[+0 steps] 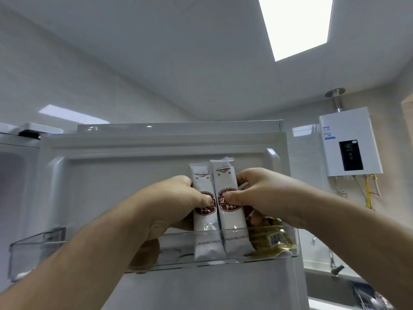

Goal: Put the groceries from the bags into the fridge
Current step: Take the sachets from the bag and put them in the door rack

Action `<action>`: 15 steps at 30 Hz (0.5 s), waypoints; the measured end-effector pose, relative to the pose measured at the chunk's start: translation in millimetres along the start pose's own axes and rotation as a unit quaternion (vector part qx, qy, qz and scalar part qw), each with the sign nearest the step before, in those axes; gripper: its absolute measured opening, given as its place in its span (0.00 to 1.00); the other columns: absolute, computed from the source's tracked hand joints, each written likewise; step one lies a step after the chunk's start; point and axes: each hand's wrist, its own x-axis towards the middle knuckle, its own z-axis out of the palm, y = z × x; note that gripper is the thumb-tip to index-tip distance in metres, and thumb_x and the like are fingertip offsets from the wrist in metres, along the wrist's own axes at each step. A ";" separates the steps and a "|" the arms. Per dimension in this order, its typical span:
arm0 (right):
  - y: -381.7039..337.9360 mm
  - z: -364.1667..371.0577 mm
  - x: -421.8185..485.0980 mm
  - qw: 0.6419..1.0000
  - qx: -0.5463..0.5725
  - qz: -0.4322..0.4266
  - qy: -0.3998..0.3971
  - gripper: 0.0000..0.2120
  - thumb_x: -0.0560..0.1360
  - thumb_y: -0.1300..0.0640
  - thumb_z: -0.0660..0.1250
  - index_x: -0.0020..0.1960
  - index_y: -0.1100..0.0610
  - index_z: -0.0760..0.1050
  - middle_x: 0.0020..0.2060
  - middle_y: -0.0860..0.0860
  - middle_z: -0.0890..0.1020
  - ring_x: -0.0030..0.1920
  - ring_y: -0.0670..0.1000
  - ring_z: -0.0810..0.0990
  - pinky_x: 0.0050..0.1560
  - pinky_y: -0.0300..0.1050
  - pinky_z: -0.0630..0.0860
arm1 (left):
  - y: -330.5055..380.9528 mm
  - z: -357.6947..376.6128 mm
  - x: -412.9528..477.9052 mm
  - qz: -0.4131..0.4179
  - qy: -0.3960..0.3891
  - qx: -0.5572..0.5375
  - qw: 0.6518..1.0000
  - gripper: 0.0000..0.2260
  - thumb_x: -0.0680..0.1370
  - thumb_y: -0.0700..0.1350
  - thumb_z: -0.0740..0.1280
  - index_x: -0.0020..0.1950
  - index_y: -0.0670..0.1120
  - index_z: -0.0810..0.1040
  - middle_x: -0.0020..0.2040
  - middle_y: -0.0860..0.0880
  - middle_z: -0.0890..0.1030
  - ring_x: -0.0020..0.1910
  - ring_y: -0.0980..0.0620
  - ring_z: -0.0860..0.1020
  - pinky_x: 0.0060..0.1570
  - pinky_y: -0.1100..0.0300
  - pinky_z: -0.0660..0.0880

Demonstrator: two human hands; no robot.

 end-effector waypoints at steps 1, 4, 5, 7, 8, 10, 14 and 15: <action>-0.1 -0.8 1.4 1.000 -0.011 0.002 -0.004 0.06 0.76 0.49 0.71 0.49 0.51 0.80 0.40 0.50 0.86 0.33 0.47 0.79 0.34 0.41 0.76 | -0.2 -1.7 0.2 -0.008 -0.005 -0.003 1.000 0.01 0.78 0.36 0.67 0.47 0.41 0.77 0.33 0.46 0.83 0.30 0.51 0.81 0.32 0.56 0.80; 0.1 -3.1 7.7 0.999 -0.009 0.024 -0.027 0.08 0.74 0.50 0.73 0.49 0.53 0.82 0.38 0.48 0.86 0.36 0.46 0.82 0.39 0.42 0.78 | -3.4 -6.9 3.3 -0.025 -0.022 0.003 0.999 0.03 0.78 0.34 0.65 0.47 0.39 0.78 0.33 0.45 0.83 0.29 0.50 0.80 0.35 0.56 0.78; -0.1 -3.3 9.4 0.999 -0.004 0.031 -0.035 0.08 0.74 0.50 0.73 0.49 0.53 0.82 0.38 0.48 0.86 0.37 0.47 0.83 0.41 0.44 0.79 | -4.1 -7.8 3.8 -0.029 -0.024 0.005 0.999 0.03 0.78 0.34 0.65 0.46 0.40 0.78 0.33 0.45 0.83 0.29 0.50 0.80 0.35 0.56 0.78; -1.4 -3.0 11.8 0.999 -0.002 0.035 -0.042 0.07 0.74 0.52 0.73 0.49 0.55 0.82 0.36 0.49 0.85 0.32 0.46 0.80 0.34 0.41 0.75 | -4.9 -9.1 5.4 -0.026 -0.020 0.011 0.999 0.03 0.78 0.35 0.65 0.47 0.39 0.78 0.34 0.45 0.83 0.31 0.50 0.81 0.35 0.56 0.79; -2.4 -2.8 12.3 0.999 0.002 0.034 -0.040 0.07 0.75 0.54 0.73 0.49 0.56 0.81 0.34 0.49 0.84 0.29 0.45 0.76 0.29 0.39 0.72 | -5.3 -10.1 6.3 -0.020 -0.015 0.014 1.000 0.03 0.78 0.35 0.65 0.49 0.39 0.78 0.36 0.44 0.83 0.33 0.50 0.81 0.36 0.56 0.79; -3.6 -2.9 13.0 0.998 0.024 0.042 -0.036 0.06 0.76 0.56 0.71 0.50 0.58 0.80 0.34 0.51 0.81 0.26 0.45 0.71 0.23 0.36 0.65 | -6.8 -12.1 7.5 -0.013 -0.007 0.015 1.000 0.05 0.78 0.35 0.65 0.53 0.39 0.78 0.41 0.43 0.83 0.38 0.48 0.81 0.38 0.55 0.79; -1.2 -3.0 14.1 0.993 0.064 0.085 -0.060 0.06 0.77 0.57 0.70 0.51 0.59 0.79 0.34 0.54 0.78 0.26 0.46 0.68 0.21 0.36 0.61 | -9.1 -13.7 5.9 -0.034 -0.023 -0.045 0.998 0.05 0.78 0.33 0.64 0.52 0.37 0.78 0.42 0.39 0.82 0.37 0.45 0.80 0.35 0.53 0.80; -0.2 -3.2 14.5 0.992 0.068 0.088 -0.064 0.06 0.77 0.57 0.70 0.50 0.59 0.79 0.32 0.53 0.77 0.26 0.46 0.67 0.21 0.36 0.61 | -9.0 -13.2 5.2 -0.037 -0.029 -0.054 0.997 0.06 0.78 0.33 0.63 0.53 0.36 0.77 0.43 0.38 0.82 0.37 0.45 0.80 0.35 0.53 0.81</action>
